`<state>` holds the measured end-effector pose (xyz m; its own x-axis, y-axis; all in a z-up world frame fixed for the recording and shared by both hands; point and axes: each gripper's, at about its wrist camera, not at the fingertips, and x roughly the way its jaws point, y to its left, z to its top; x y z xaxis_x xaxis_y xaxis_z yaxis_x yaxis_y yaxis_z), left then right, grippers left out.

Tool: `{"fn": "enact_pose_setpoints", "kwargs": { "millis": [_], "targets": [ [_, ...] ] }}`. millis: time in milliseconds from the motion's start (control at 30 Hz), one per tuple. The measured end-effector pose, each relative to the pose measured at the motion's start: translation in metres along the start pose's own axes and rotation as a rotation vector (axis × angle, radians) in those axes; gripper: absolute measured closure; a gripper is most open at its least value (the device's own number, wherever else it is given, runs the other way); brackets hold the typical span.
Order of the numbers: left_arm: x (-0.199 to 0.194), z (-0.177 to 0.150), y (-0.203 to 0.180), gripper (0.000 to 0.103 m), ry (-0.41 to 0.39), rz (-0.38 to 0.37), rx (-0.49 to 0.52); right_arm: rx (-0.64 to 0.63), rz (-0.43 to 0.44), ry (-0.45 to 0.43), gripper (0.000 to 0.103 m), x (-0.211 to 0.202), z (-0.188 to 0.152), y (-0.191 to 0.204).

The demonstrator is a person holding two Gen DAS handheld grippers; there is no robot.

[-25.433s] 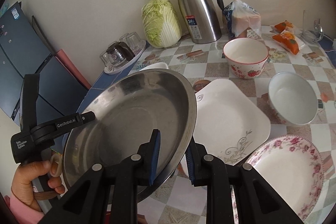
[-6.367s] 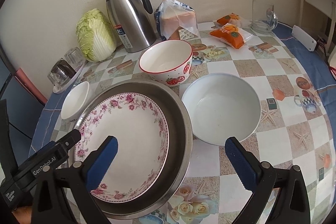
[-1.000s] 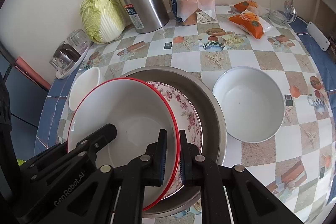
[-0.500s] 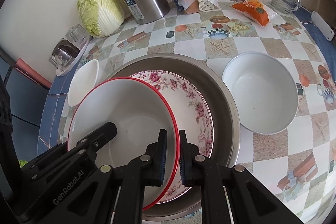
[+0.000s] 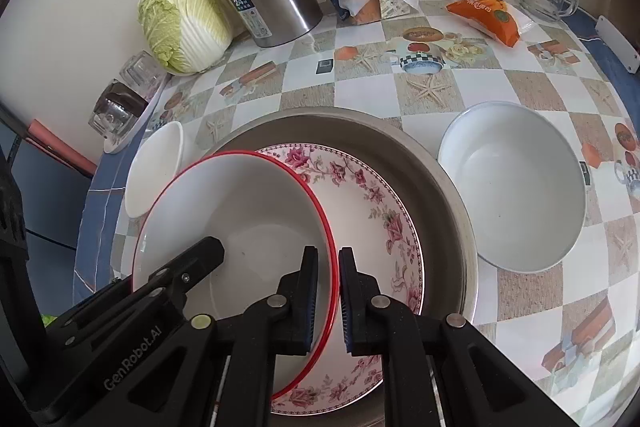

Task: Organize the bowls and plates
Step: 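Lower the strawberry bowl with both grippers onto the plate in the basin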

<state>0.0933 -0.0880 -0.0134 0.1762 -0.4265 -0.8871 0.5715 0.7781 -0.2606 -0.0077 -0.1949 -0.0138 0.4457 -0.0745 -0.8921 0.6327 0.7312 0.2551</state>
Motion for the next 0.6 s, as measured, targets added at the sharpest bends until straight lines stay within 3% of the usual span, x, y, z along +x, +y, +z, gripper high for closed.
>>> {"fn": "enact_pose_setpoints", "kwargs": {
  "millis": [600],
  "targets": [
    [0.0096, 0.0046, 0.0012, 0.090, 0.004, 0.004, -0.006, -0.003, 0.007, 0.006, 0.090, 0.0099, 0.0050, -0.0018]
  ]
}}
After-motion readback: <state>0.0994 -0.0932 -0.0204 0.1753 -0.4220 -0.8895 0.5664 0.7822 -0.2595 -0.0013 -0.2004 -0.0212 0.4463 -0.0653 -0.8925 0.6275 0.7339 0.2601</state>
